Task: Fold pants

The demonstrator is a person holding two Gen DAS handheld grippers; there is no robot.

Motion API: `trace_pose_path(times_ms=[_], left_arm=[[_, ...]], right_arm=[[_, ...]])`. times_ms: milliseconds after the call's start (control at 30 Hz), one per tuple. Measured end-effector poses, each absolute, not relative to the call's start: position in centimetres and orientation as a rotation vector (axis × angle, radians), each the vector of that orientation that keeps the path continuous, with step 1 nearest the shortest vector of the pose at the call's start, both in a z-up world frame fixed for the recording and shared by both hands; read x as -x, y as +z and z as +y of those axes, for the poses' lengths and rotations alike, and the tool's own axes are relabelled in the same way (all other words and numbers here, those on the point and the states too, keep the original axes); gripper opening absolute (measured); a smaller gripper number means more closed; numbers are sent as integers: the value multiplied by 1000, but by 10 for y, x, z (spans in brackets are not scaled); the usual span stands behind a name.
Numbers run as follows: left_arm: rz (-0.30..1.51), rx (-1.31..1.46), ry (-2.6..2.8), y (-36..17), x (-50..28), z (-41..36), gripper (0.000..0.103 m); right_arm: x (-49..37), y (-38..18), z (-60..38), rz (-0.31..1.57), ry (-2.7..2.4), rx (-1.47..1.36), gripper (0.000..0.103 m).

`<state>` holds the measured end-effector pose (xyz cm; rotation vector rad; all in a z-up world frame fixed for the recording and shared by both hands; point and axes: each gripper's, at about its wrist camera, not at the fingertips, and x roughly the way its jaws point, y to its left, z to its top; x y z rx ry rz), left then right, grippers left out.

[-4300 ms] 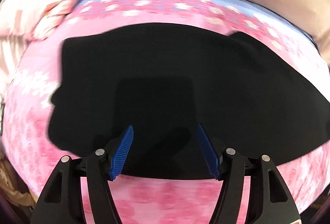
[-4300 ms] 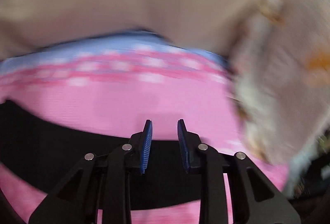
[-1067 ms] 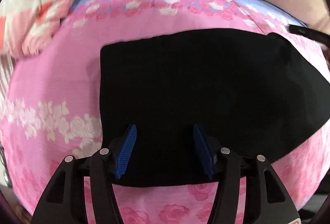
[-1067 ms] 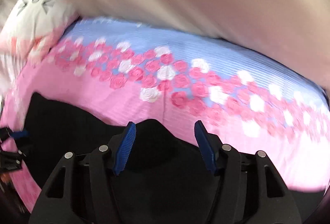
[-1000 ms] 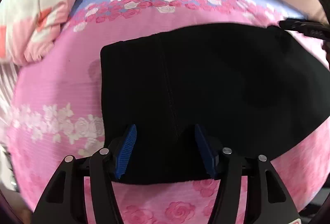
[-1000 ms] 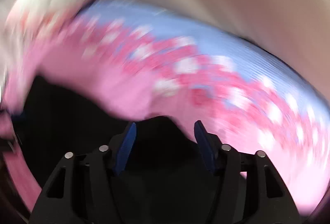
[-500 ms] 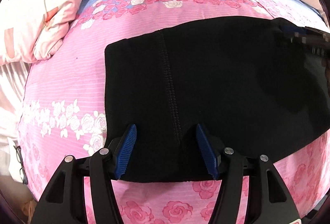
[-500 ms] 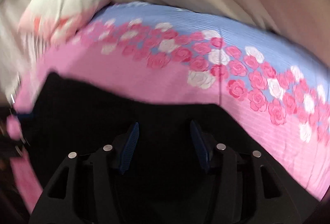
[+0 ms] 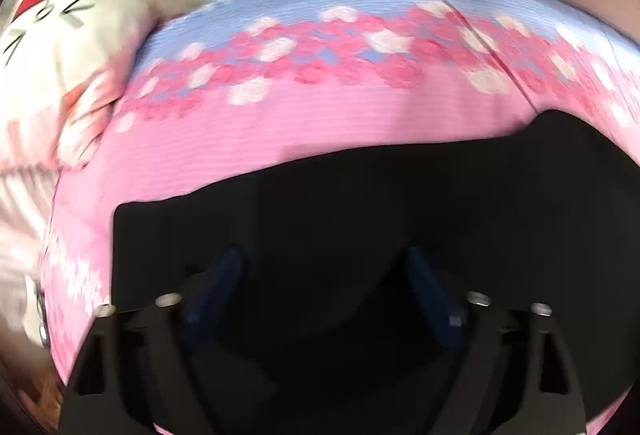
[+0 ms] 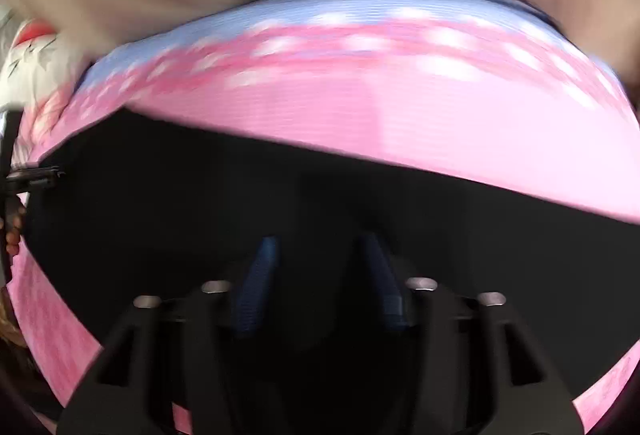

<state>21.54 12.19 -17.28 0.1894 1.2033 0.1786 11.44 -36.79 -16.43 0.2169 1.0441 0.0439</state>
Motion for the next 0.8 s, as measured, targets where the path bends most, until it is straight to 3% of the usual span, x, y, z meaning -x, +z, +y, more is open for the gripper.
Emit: trace_pose_path(times_ms=[133,200,300,400,500,567,633,667,733,800], left_arm=[[1225,-167,230,-163,-216,126,84],[1195,-188,253,-148,-214,112,81],[1134,-193,219,-122,-212,71,81],[1079,-265,131,-102,-201,-1,84],[1050,-395,42,-103,-185,-79,84],[1069,-440,-21,-110,-176,-119,84],[1097,-441,-103,-114,-163,-157,84],[1107,-438,-138,-115,-157,-170,84],[1127,-442,-203,-118,-144,-196,84],[1144,-468,-249,-127,-135,-217,84]], right_arm=[[-70,-152,-500,977,-231,-354,34],[-55,-173,-544,1064,-326,-269,35],[-30,-163,-598,996,-424,-366,38],[-24,-140,-599,928,-398,-380,41],[-28,-160,-589,1061,-361,-231,39],[-16,-169,-599,1073,-339,-300,40],[-2,-168,-600,1055,-317,-277,38],[-2,-173,-599,1067,-302,-265,29],[-1,-175,-601,1057,-281,-273,25],[-4,-175,-605,1054,-263,-270,13]])
